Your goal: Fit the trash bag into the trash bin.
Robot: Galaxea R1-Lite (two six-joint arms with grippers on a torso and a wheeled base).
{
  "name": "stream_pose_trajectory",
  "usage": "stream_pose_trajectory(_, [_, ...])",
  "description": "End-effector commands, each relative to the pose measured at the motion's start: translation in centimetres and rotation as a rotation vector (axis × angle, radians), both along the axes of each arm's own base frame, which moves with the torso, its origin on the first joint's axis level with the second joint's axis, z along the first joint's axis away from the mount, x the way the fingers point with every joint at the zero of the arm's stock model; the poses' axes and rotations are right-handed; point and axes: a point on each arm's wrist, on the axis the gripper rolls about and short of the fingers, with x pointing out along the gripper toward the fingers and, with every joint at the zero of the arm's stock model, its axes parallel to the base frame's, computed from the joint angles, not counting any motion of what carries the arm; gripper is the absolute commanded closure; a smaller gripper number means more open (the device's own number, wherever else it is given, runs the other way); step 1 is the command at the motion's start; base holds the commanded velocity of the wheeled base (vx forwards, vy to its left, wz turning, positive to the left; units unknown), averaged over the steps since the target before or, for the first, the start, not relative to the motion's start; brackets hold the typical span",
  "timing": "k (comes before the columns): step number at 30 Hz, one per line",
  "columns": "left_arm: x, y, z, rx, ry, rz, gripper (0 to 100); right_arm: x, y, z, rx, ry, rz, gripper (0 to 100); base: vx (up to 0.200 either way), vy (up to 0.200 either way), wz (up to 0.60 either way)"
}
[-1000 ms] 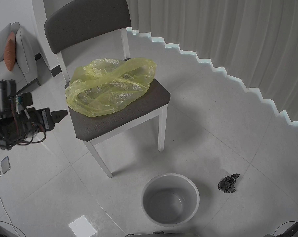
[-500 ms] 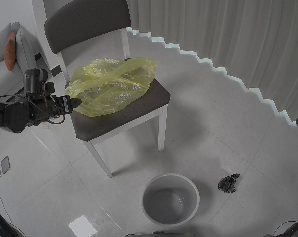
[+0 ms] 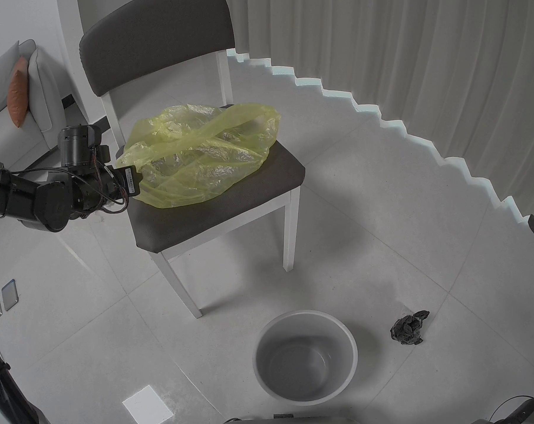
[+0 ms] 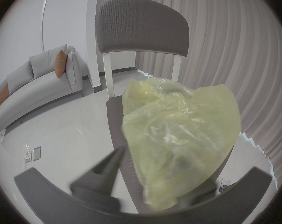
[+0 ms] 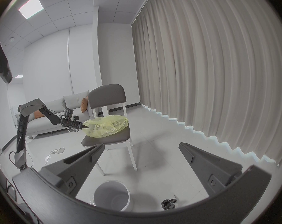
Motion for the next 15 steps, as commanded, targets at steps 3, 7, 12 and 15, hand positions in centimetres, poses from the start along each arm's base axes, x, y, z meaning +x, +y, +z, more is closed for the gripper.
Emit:
stream_pose_trajectory(3, [0.6, 0.1, 0.5, -0.004, -0.023, -0.001, 100, 0.0, 0.0, -0.1, -0.001, 0.003, 0.001, 0, 0.0, 0.0, 0.0])
stream_pose_trajectory(7, [0.8, 0.5, 1.9, -0.01, -0.071, -0.003, 100, 0.0, 0.0, -0.1, -0.001, 0.003, 0.002, 0, 0.0, 0.0, 0.0])
stream_pose_trajectory(12, [-2.8, -1.4, 5.7, 0.001, -0.154, -0.141, 100, -0.2, 0.1, -0.2, -0.002, 0.005, 0.012, 0, 0.0, 0.0, 0.0])
stream_pose_trajectory(15, [-6.7, -2.9, 8.9, 0.052, -0.228, -0.279, 100, -0.3, 0.3, -0.4, -0.007, 0.006, 0.05, 0, 0.0, 0.0, 0.0])
